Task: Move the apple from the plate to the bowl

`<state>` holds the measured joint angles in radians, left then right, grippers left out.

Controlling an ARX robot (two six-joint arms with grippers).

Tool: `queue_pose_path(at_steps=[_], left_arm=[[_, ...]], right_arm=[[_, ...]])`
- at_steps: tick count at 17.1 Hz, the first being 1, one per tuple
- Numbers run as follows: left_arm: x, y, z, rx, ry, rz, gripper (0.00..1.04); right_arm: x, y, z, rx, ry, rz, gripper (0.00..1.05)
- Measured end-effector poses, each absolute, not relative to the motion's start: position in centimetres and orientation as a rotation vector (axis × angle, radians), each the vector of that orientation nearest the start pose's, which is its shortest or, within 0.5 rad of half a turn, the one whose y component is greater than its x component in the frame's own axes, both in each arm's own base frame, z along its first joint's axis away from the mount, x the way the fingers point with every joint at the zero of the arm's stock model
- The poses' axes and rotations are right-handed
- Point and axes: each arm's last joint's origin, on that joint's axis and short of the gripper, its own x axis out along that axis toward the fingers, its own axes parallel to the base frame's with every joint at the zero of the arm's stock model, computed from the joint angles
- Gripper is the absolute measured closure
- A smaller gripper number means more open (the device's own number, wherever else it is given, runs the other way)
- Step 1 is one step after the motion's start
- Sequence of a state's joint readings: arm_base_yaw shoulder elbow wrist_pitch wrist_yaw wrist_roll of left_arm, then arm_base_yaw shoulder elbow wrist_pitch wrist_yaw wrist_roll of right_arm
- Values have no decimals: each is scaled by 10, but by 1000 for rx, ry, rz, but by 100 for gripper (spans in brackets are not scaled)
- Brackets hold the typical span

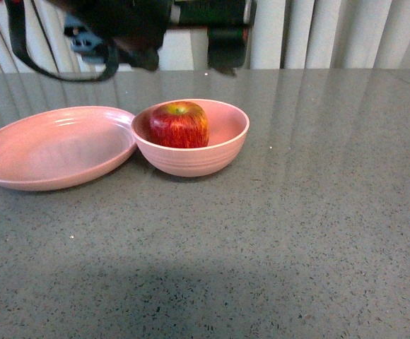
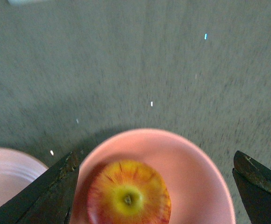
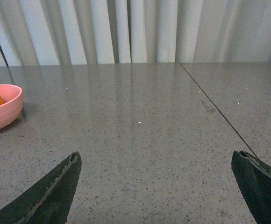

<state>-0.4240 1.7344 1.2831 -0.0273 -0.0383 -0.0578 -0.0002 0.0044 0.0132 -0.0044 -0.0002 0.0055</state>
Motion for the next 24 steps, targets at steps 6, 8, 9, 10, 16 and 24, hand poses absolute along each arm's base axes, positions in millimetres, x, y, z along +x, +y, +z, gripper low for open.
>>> queue_pose_path(at_steps=[6, 8, 9, 10, 16, 24], left_arm=[[341, -136, 344, -9, 166, -259, 7], [319, -125, 361, -27, 95, -255, 7], [307, -119, 370, -32, 46, -236, 8], [293, -108, 373, -42, -28, -140, 17], [216, -38, 271, -17, 4, -7, 82], [164, -12, 208, -15, 9, 1, 104]], right_arm=[[97, 0, 167, 6, -5, 0, 7], [97, 0, 167, 6, -4, 0, 7], [97, 0, 167, 5, -4, 0, 7], [97, 0, 167, 6, -5, 0, 7], [97, 0, 167, 6, -4, 0, 7], [97, 0, 167, 6, -4, 0, 7]])
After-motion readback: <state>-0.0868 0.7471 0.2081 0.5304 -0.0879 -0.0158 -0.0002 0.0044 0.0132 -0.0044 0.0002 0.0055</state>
